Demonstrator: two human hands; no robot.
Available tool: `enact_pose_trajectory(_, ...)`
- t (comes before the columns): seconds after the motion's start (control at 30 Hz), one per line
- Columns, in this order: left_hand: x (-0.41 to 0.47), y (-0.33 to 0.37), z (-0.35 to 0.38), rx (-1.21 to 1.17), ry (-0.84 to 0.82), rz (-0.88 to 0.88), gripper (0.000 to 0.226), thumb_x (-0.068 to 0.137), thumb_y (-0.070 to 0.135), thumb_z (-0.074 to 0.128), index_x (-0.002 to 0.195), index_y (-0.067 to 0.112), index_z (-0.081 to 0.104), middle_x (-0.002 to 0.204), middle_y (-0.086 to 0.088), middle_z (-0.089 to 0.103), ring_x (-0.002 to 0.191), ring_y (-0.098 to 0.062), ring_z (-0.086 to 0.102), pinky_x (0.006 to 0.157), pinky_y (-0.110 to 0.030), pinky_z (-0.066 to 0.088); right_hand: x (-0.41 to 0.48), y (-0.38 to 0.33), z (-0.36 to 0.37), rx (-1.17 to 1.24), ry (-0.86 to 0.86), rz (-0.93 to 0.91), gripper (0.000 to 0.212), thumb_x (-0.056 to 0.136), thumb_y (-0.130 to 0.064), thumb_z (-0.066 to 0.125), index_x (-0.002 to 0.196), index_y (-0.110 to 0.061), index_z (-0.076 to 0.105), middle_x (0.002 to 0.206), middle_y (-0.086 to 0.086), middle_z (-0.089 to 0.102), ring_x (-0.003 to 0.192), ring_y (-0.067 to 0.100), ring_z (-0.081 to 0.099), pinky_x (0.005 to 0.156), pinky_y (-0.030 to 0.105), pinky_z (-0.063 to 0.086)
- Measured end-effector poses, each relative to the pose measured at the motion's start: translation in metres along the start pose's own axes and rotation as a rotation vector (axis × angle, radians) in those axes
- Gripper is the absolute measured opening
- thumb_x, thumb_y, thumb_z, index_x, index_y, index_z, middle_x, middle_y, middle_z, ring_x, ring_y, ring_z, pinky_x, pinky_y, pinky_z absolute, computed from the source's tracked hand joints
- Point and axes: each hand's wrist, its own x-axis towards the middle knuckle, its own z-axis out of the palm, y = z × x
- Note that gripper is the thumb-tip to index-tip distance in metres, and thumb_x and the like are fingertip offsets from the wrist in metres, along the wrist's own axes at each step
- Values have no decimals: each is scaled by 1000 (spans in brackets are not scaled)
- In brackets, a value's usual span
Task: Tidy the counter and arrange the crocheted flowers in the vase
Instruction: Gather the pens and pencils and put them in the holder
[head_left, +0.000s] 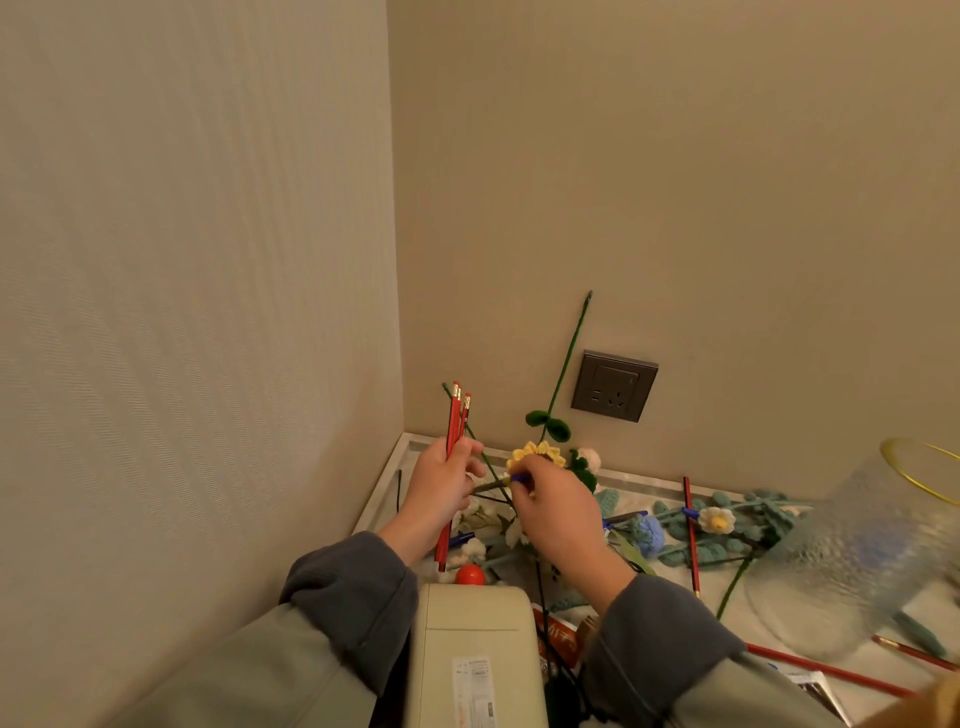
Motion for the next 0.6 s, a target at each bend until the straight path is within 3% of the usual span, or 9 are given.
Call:
enact_pose_trajectory(0.07,-2,7,3,55,26,82,24,101,26,39,103,14,59,80,2,67,60,-6,55,53,-19,43,4,-6,-15,156,69,60,7,93,-32,58,99,-31,60,87,-15,61,80,6,56,59,20,44)
enact_pose_trajectory(0.13,-4,14,6,125,27,158,25,101,30,39,104,19,60,91,7,71,83,-3,63,68,-18,45,7,-15,-32,342,112,132,5,92,-36,61,95,-33,58,85,-16,60,81,3,57,67,22,49)
enact_pose_trajectory(0.23,-14,27,13,202,-28,233,27,100,35,40,106,23,64,98,11,70,95,1,62,72,-13,42,8,-30,-61,530,187,169,6,91,-37,62,87,-33,60,80,-12,63,77,3,60,68,23,50)
enact_pose_trajectory(0.33,-32,41,25,187,-134,260,24,100,36,41,102,30,64,95,7,71,89,-6,67,71,-18,52,2,-43,-91,619,244,174,10,92,-34,61,84,-27,62,77,-3,65,71,9,62,63,24,49)
enact_pose_trajectory(0.4,-46,50,34,137,-199,236,25,100,35,41,105,25,63,88,3,71,78,-9,69,67,-21,56,-5,-48,-108,660,264,189,12,92,-34,62,85,-23,65,76,0,67,69,11,62,63,27,51)
enact_pose_trajectory(0.5,-67,67,48,110,-291,229,26,102,33,39,101,18,61,75,0,64,60,-11,61,57,-23,52,-21,-51,-134,765,276,221,13,91,-33,64,82,-25,69,70,-4,69,59,3,59,56,20,46)
enact_pose_trajectory(0.6,-85,82,67,58,-401,218,29,102,31,38,101,14,61,69,1,57,54,-10,50,50,-24,42,-39,-48,-164,828,288,228,17,91,-32,64,79,-23,73,61,-9,67,52,-1,55,50,16,44)
